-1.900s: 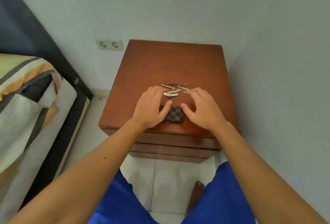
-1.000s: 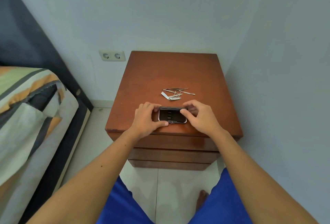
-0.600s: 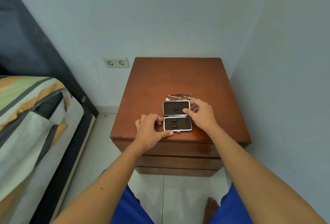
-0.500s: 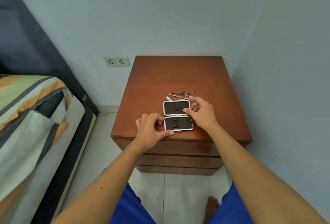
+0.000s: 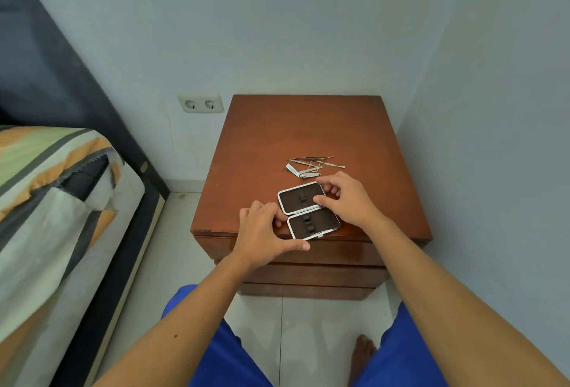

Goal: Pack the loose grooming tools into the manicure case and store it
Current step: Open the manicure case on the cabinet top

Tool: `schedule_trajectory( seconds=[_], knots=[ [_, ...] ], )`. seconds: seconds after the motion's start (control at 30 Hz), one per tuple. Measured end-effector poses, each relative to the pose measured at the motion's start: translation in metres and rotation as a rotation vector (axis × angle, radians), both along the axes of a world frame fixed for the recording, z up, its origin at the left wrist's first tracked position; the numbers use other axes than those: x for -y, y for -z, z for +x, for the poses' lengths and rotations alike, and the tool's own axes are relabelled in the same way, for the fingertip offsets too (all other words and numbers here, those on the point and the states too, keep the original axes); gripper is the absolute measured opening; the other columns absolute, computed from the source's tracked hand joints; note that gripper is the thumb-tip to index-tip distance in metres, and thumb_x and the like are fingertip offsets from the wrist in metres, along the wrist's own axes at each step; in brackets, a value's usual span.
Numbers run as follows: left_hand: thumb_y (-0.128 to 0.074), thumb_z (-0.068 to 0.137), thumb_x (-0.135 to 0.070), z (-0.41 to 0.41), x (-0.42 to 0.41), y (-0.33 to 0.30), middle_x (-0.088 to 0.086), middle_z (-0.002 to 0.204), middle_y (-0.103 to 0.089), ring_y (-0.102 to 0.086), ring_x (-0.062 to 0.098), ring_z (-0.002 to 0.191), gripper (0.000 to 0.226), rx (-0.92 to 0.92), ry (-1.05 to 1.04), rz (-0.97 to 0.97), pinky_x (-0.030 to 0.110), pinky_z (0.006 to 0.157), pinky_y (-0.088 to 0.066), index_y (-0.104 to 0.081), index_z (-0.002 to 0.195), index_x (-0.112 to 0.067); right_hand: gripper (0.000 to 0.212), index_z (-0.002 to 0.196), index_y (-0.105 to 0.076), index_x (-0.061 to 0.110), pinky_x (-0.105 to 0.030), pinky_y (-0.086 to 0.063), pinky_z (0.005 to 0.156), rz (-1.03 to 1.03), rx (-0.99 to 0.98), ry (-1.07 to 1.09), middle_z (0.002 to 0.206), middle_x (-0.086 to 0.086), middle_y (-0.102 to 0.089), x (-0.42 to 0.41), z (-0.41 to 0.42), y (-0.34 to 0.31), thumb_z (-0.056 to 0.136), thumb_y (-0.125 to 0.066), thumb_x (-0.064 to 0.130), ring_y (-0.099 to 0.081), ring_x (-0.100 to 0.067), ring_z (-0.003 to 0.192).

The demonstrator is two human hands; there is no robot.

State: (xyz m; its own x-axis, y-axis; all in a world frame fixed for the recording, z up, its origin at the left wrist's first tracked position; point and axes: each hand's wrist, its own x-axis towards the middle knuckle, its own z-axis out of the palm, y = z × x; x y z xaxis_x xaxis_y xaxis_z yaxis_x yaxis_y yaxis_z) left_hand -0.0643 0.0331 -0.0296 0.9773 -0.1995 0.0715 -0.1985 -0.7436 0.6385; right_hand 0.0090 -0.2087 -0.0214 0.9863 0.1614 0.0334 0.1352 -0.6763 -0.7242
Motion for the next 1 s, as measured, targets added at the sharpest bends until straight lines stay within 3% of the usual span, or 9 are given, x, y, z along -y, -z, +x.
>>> schedule_trajectory(
  seconds=[0.13,0.27,0.33,0.43,0.53,0.7,0.87,1.0],
  knots=[
    [-0.075,0.054,-0.092,0.001,-0.003,-0.001,-0.021,0.091,-0.06,-0.049,0.004,0.095,0.069,0.033,0.004,-0.06,0.022,0.079,-0.033,-0.058,0.089,-0.035,0.043,0.126,-0.075,0.025,-0.027,-0.051,0.083,0.037,0.017,0.045,0.103,0.004,-0.064,0.0,-0.006,-0.003,0.085,-0.087,0.026,-0.058,-0.011,0.088],
    [-0.08,0.083,-0.062,0.022,-0.01,-0.008,-0.015,0.089,-0.065,-0.059,0.006,0.083,0.036,0.078,-0.084,-0.121,0.026,0.069,-0.046,-0.065,0.093,-0.031,0.042,0.124,-0.074,0.026,-0.02,-0.046,0.073,0.037,0.013,0.07,0.098,0.007,-0.065,0.013,-0.026,-0.007,0.084,-0.087,0.032,-0.06,-0.01,0.08],
    [-0.074,0.094,-0.051,0.039,-0.008,-0.013,-0.015,0.1,-0.065,-0.06,0.004,0.081,0.025,0.083,-0.118,-0.053,0.031,0.073,-0.05,-0.068,0.105,-0.03,0.04,0.12,-0.074,0.031,-0.02,-0.045,0.07,-0.003,-0.026,0.057,0.096,0.007,-0.066,0.022,-0.041,-0.009,0.083,-0.087,0.039,-0.058,-0.009,0.078],
    [-0.066,0.099,-0.054,0.058,-0.002,-0.018,-0.016,0.117,-0.062,-0.061,0.008,0.093,0.03,0.001,-0.117,0.081,0.033,0.083,-0.051,-0.072,0.123,-0.036,0.033,0.111,-0.077,0.032,-0.023,-0.046,0.071,-0.047,-0.04,0.04,0.093,0.006,-0.066,0.031,-0.059,-0.005,0.081,-0.087,0.042,-0.058,-0.01,0.081],
    [-0.07,0.098,-0.051,0.062,0.005,-0.019,-0.014,0.114,-0.063,-0.062,0.012,0.102,0.021,-0.037,-0.083,0.166,0.033,0.081,-0.046,-0.076,0.113,-0.038,0.023,0.103,-0.08,0.029,-0.024,-0.044,0.069,-0.058,-0.017,0.067,0.089,0.006,-0.065,0.032,-0.06,0.001,0.083,-0.086,0.039,-0.058,-0.008,0.078],
    [-0.077,0.091,-0.055,0.049,-0.004,-0.017,-0.016,0.093,-0.069,-0.064,0.008,0.088,0.023,-0.082,-0.12,0.167,0.034,0.074,-0.053,-0.072,0.091,-0.034,0.001,0.089,-0.081,0.028,-0.022,-0.04,0.066,-0.069,-0.02,0.147,0.081,0.009,-0.068,0.025,-0.043,-0.002,0.089,-0.081,0.027,-0.058,-0.003,0.07],
    [-0.08,0.089,-0.053,0.03,-0.022,-0.012,-0.017,0.077,-0.073,-0.067,0.005,0.078,0.027,-0.141,-0.107,0.095,0.028,0.065,-0.047,-0.071,0.075,-0.032,0.009,0.082,-0.081,0.027,-0.031,-0.048,0.071,-0.085,-0.008,0.188,0.083,0.008,-0.07,0.014,-0.016,-0.006,0.086,-0.084,0.035,-0.062,-0.009,0.078],
    [-0.084,0.082,-0.057,0.027,-0.018,-0.009,-0.017,0.074,-0.073,-0.067,0.004,0.074,0.032,-0.138,-0.11,0.088,0.026,0.062,-0.045,-0.073,0.069,-0.03,0.011,0.083,-0.084,0.026,-0.025,-0.044,0.07,-0.072,0.024,0.171,0.078,0.012,-0.071,0.006,0.001,-0.008,0.084,-0.086,0.036,-0.06,-0.006,0.073]
  ],
)
